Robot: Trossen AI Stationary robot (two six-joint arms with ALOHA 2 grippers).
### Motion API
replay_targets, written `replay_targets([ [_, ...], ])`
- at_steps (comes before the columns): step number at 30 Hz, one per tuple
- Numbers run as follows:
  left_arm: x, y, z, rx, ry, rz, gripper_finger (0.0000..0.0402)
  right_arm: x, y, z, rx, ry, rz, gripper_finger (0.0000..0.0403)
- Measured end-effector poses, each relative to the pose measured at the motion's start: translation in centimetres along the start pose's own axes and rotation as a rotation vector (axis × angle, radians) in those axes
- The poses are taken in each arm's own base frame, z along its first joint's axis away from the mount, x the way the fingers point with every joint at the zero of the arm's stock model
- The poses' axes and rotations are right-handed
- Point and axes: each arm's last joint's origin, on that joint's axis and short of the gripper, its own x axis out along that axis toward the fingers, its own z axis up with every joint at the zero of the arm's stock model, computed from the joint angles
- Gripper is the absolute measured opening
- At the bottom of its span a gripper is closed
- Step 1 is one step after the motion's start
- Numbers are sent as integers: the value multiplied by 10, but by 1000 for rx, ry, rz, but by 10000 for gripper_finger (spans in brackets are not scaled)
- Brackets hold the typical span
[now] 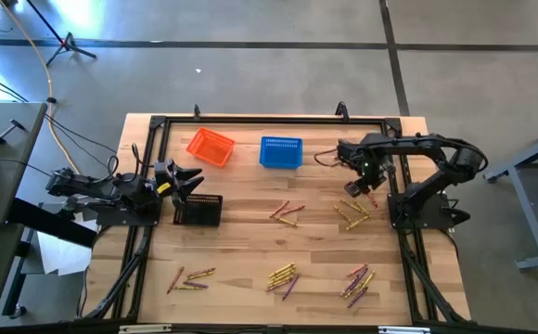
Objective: Sort crayons
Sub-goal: Put the red crayon into the blue bin
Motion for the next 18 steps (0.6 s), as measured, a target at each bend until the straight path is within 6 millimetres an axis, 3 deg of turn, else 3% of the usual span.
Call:
replay_targets([
  [5, 0, 0, 0, 0, 0, 0, 155, 17, -4, -6, 21, 5, 19, 135],
  [11, 0, 0, 0, 0, 0, 1, 155, 15, -3, -3, 18, -10, 11, 130],
  [18, 0, 0, 0, 0, 0, 0, 155, 12, -1, 0, -3, -27, 29, 79],
])
